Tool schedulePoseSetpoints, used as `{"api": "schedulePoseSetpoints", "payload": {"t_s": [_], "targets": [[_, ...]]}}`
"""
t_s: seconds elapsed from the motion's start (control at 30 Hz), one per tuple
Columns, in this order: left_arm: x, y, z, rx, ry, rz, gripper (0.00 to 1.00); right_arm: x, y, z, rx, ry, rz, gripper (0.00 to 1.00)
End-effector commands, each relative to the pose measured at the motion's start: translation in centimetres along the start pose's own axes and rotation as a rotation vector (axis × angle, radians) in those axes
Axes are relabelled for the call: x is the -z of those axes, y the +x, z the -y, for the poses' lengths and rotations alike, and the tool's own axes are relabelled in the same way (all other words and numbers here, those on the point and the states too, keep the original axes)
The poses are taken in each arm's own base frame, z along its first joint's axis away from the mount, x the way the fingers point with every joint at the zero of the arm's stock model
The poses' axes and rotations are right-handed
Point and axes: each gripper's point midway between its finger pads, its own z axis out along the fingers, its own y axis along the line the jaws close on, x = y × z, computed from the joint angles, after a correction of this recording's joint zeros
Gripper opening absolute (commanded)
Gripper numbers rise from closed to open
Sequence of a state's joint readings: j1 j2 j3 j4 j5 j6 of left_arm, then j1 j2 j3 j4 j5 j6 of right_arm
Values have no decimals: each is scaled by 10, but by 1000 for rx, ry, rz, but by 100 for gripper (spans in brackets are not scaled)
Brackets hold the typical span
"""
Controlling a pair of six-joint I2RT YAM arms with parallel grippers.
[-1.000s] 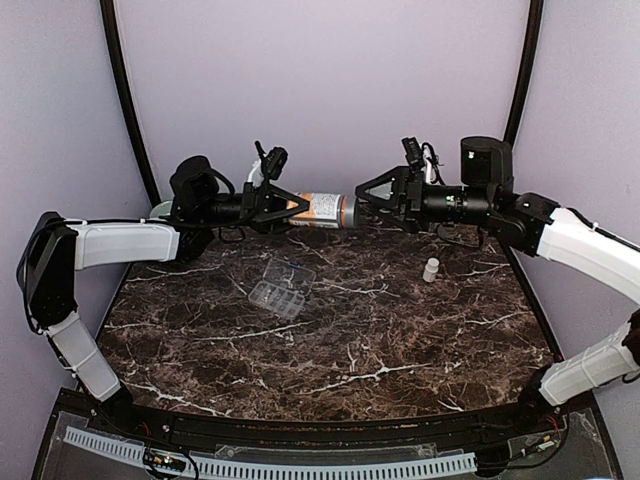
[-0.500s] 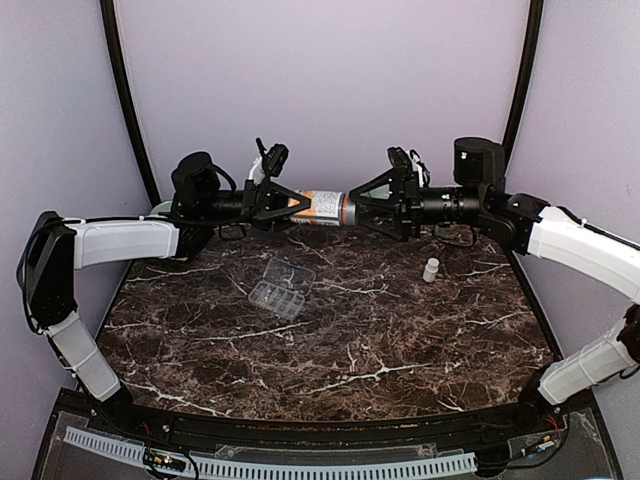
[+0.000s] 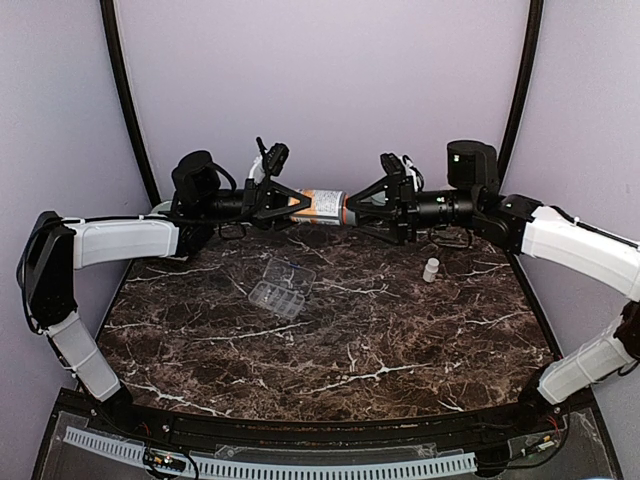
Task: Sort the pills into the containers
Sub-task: Unscrew the lid of the pill bottle.
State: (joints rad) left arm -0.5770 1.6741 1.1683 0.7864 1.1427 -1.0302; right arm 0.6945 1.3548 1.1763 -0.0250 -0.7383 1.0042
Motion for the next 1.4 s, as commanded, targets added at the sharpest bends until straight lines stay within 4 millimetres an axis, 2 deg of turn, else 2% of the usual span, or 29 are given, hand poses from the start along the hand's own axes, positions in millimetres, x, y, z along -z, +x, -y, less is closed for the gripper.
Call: {"api": "schedulePoseSetpoints", "payload": {"t_s": [0.0,0.37,0.57,1.03,1.17,1.37], "targets": [[-2,-10,21,-79,32,5,0,-2,-6,-14,44,-45,-2,67],[-2,-8,17,-69,29,3,0,-3,-11,-16,116,-8,-4,49],[0,-9,19,-73,21,29,0,0,-11,-6,291,105,-14,43],[-1,-9,27,-12,98,22,0,10,-8,16,884,413,39,43],[-2,-8,30,-5,117,13,0,10,-7,24,991,472,69,43],[-2,-4,33,18,140,-21,0,19,-20,23,1119,574,169,42]]}}
